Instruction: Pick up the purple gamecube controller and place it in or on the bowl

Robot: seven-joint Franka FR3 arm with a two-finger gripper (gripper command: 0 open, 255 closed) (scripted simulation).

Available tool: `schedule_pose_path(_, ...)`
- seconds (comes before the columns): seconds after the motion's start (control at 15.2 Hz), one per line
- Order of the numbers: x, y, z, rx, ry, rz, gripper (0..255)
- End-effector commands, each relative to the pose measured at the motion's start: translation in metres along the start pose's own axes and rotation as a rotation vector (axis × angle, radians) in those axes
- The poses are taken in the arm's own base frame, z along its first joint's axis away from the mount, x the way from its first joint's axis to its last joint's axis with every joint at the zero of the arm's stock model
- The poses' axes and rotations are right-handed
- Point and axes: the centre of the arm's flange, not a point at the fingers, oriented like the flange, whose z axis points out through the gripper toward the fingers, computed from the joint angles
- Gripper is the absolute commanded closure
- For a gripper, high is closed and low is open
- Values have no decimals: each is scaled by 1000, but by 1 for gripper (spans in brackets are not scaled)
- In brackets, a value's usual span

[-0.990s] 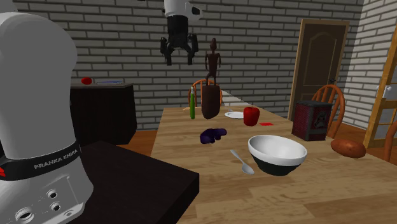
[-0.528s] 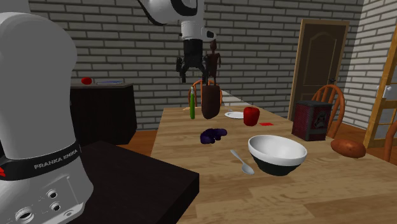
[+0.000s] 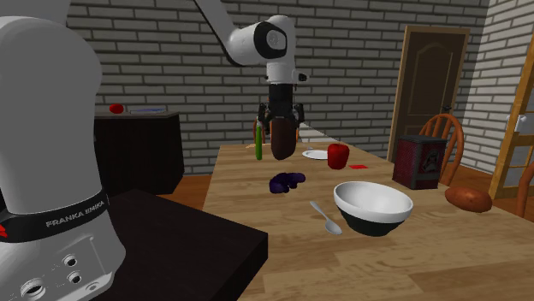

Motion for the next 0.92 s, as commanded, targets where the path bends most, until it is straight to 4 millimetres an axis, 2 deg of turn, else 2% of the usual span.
schedule_pose_path(0.0,15,10,19,-1,-3,-1,0)
schedule_pose_path(0.59,79,56,109,-6,-16,-4,0)
schedule_pose_path(0.86,83,60,131,-7,-17,-4,0)
